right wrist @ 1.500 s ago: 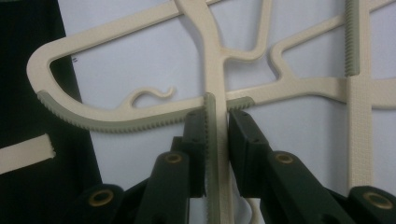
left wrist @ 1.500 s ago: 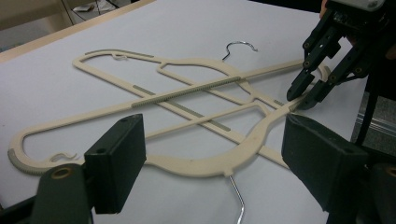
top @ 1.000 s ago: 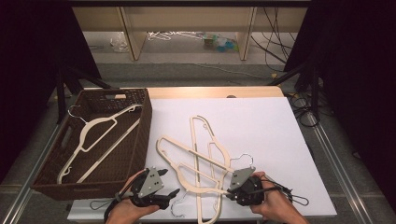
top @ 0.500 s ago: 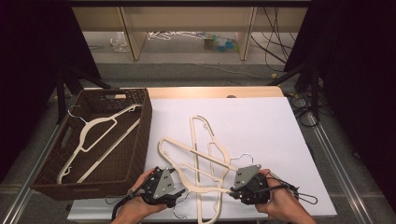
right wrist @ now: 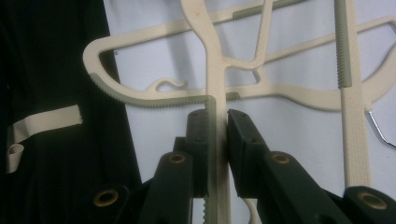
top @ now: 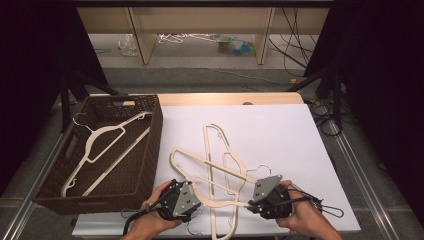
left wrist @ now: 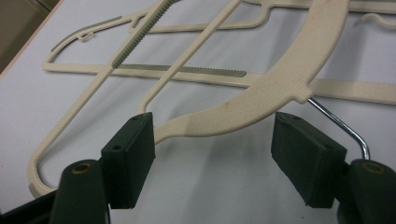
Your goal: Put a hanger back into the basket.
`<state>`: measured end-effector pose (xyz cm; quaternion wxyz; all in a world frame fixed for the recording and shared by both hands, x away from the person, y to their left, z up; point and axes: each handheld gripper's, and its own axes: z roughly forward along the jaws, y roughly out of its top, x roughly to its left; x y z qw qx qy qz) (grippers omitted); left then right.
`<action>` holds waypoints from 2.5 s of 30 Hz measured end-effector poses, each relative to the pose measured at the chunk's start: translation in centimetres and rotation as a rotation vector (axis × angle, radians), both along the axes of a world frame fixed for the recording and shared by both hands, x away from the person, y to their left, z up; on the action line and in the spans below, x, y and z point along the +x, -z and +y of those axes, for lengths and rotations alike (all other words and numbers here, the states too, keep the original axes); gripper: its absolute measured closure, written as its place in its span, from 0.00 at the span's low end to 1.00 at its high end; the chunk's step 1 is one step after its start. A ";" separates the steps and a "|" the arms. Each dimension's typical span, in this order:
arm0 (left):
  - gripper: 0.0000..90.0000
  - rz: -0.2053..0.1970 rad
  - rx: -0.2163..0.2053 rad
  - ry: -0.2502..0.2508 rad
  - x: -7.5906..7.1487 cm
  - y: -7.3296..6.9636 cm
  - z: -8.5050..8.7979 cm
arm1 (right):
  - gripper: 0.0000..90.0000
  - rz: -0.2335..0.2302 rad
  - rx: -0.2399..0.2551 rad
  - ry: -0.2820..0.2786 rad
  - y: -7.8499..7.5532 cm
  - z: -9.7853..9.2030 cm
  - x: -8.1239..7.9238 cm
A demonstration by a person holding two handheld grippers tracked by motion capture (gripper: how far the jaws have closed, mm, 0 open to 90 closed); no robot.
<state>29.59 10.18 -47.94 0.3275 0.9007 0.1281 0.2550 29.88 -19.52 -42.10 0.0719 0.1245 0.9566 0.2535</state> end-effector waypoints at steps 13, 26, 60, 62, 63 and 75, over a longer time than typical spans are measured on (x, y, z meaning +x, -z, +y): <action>0.35 -0.046 -0.004 0.059 0.3 -0.3 -0.8 | 0.88 0.009 0.019 -0.004 0.0 -0.3 0.1; 0.62 -0.092 0.041 0.287 0.5 -0.7 -1.5 | 0.88 0.050 0.036 -0.018 0.9 -1.3 0.5; 0.93 -0.165 0.006 0.288 3.8 -7.8 -3.4 | 0.40 -0.208 0.355 0.276 -2.5 -3.9 1.7; 0.95 -0.161 -0.011 0.258 4.2 -8.6 -3.1 | 0.40 -0.226 0.383 0.283 -2.7 -3.8 1.6; 0.95 -0.155 -0.055 0.214 4.5 -9.2 -2.7 | 0.40 -0.244 0.400 0.295 -2.9 -3.8 1.5; 0.95 0.038 -0.334 0.041 6.7 -12.2 0.1 | 0.40 -0.273 0.430 0.268 -3.4 -3.1 0.7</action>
